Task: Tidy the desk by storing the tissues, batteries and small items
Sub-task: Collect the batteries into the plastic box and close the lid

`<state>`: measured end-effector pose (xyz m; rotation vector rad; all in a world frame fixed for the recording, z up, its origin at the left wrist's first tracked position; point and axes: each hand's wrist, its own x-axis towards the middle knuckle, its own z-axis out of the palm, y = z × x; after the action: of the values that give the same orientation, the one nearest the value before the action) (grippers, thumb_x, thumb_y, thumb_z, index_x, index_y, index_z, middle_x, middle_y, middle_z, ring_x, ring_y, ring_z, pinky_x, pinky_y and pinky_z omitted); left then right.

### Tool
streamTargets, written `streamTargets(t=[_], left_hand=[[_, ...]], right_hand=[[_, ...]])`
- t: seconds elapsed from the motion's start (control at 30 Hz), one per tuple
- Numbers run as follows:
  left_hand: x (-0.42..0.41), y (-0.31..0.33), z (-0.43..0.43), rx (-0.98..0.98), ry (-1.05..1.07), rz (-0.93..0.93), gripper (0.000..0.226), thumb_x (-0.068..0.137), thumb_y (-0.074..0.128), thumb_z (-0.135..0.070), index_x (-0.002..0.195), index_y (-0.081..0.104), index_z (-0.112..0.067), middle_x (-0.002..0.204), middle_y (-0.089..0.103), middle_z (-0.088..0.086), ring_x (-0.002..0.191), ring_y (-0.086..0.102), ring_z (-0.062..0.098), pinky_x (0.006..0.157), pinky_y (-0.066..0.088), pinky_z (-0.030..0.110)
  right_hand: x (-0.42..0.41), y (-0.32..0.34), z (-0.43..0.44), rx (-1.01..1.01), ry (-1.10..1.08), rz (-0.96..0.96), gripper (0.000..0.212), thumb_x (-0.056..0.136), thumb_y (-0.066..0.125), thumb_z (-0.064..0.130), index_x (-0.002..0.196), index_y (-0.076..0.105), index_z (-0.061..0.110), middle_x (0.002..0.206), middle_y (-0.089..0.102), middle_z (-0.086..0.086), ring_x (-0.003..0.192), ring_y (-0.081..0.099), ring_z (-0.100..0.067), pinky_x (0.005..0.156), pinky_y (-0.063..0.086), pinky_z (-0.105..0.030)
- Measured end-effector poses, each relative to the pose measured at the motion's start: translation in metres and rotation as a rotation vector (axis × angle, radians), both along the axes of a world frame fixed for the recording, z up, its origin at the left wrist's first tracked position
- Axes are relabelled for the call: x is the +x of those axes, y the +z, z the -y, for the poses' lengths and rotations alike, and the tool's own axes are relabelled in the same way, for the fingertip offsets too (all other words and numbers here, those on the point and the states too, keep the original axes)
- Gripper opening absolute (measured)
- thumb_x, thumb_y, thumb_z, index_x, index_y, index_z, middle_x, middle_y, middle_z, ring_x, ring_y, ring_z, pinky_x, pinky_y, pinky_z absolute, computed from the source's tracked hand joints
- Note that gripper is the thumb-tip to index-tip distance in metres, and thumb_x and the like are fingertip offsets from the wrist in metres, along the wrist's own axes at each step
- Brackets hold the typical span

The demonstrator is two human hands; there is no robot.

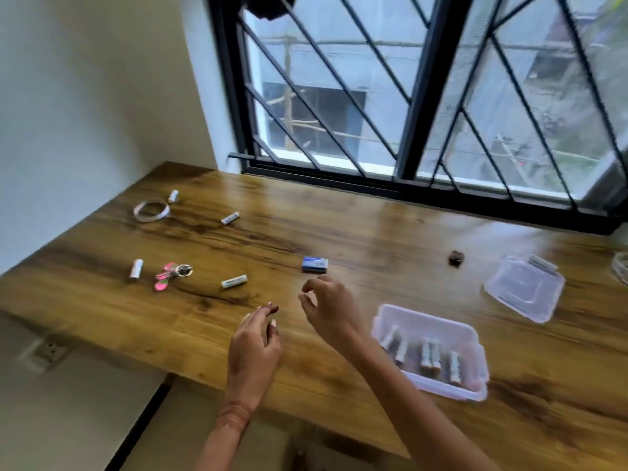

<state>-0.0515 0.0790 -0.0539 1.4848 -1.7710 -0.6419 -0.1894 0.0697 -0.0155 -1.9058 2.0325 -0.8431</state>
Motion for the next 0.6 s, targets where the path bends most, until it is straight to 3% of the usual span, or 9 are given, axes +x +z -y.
streamTargets(t=[0.13, 0.33, 0.43, 0.6], left_hand=[[0.039, -0.001, 0.028, 0.004, 0.101, 0.035, 0.032, 0.089, 0.054, -0.008, 0.12, 0.06, -0.013, 0.121, 0.061, 0.003, 0.114, 0.053, 0.016, 0.092, 0.038, 0.019], [0.087, -0.004, 0.079, 0.012, 0.273, 0.1, 0.028, 0.085, 0.058, -0.005, 0.113, 0.064, -0.007, 0.111, 0.066, 0.01, 0.105, 0.059, 0.022, 0.087, 0.038, 0.02], [0.111, -0.006, 0.111, 0.016, 0.401, 0.107, 0.027, 0.081, 0.06, -0.001, 0.107, 0.065, -0.001, 0.107, 0.066, 0.017, 0.103, 0.056, 0.032, 0.089, 0.04, 0.031], [0.148, -0.01, 0.162, 0.102, 0.588, 0.168, 0.036, 0.079, 0.062, -0.005, 0.113, 0.057, 0.003, 0.113, 0.059, 0.023, 0.106, 0.048, 0.039, 0.091, 0.038, 0.042]], right_hand=[[0.046, -0.014, 0.049, 0.083, 0.226, -0.025, 0.029, 0.091, 0.052, 0.018, 0.118, 0.055, 0.011, 0.118, 0.058, -0.008, 0.104, 0.056, -0.022, 0.084, 0.048, -0.031], [0.085, -0.048, 0.111, 0.057, 0.398, -0.23, 0.042, 0.088, 0.055, 0.011, 0.129, 0.047, 0.01, 0.134, 0.05, -0.009, 0.126, 0.043, -0.024, 0.104, 0.04, -0.037], [0.09, -0.063, 0.131, -0.004, 0.467, -0.327, 0.038, 0.089, 0.056, 0.016, 0.127, 0.051, 0.014, 0.126, 0.054, -0.006, 0.117, 0.048, -0.021, 0.1, 0.04, -0.034], [0.088, -0.066, 0.172, -0.067, 0.461, -0.31, 0.023, 0.088, 0.058, 0.018, 0.111, 0.061, 0.013, 0.11, 0.058, -0.004, 0.097, 0.053, -0.018, 0.081, 0.051, -0.031]])
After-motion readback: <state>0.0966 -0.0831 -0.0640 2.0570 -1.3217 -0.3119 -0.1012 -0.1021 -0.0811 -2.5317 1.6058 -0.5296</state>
